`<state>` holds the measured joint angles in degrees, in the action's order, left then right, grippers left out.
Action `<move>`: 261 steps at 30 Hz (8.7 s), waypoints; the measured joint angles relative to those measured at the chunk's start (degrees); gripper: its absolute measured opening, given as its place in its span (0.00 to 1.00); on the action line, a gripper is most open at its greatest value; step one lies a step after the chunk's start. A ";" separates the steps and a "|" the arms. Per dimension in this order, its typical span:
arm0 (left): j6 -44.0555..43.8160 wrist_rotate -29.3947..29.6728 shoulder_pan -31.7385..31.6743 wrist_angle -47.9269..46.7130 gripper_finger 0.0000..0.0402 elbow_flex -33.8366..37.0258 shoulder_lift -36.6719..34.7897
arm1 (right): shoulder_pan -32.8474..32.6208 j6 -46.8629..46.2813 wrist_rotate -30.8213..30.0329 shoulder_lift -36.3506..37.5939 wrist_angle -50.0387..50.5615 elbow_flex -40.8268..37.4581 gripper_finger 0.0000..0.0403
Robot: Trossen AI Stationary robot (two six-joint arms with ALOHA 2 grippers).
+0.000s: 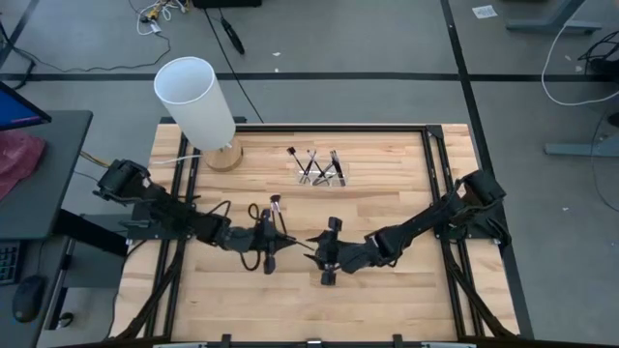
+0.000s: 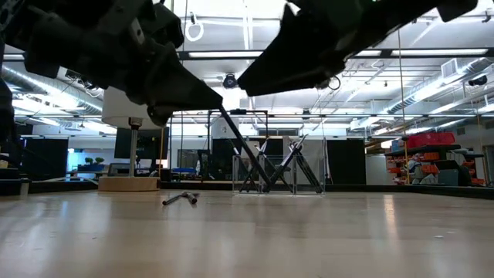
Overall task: Put items in baskets/containers
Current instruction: Put the black eyeshadow brush into the transparent organizer, then put the black highlighter brush into the transparent organizer
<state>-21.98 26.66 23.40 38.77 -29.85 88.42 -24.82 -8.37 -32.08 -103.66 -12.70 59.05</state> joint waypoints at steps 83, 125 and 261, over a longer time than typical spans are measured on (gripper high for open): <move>0.09 18.31 8.52 -12.47 0.43 0.02 -2.89 | 30.89 -7.99 -10.94 15.74 -36.50 -31.71 0.02; -0.39 18.31 8.54 -12.44 0.43 0.02 -2.86 | 33.64 -14.99 -4.25 15.74 -9.37 -24.08 0.14; 24.92 14.23 14.45 5.65 0.43 4.98 -6.25 | -0.11 10.73 17.25 -9.31 -48.95 -3.01 0.03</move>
<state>2.94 40.88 37.85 44.42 -24.86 82.17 -24.93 2.36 -14.83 -112.97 -61.65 56.03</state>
